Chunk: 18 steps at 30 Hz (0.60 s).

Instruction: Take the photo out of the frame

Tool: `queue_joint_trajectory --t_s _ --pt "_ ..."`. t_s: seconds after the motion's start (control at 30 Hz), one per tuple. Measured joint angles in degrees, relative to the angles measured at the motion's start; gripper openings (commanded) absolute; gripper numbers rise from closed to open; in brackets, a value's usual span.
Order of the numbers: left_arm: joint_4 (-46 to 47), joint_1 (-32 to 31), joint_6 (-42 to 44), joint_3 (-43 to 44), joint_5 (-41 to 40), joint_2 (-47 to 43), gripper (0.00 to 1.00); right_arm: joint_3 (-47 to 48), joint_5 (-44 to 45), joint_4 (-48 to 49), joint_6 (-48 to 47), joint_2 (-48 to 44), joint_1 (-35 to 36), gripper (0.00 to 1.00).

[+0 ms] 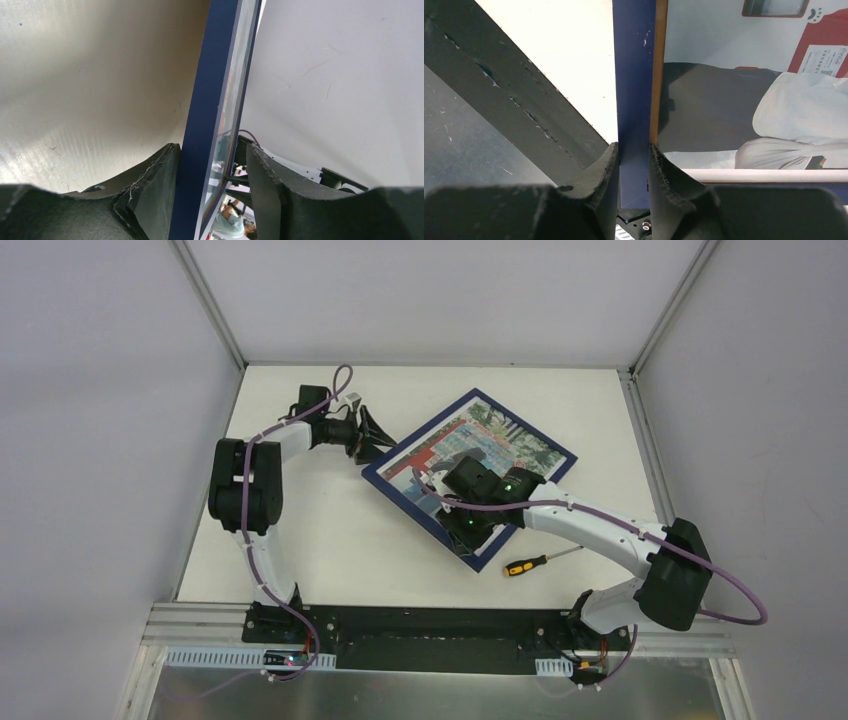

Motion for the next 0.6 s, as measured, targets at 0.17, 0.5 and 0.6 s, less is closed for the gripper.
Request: queue_joint_trajectory --t_s 0.17,0.5,0.6 --pt "1.03 -0.63 -0.83 -0.13 0.90 0.00 0.47 -0.33 0.04 -0.85 -0.85 -0.04 0.00 0.00" --pt "2.84 -2.21 -1.40 -2.32 2.95 0.00 0.54 -0.44 0.39 -4.31 -2.38 -0.02 0.17 0.00" --pt "2.32 -2.97 -0.33 -2.80 2.60 0.00 0.50 -0.44 0.42 -5.60 -2.93 -0.02 0.20 0.00"
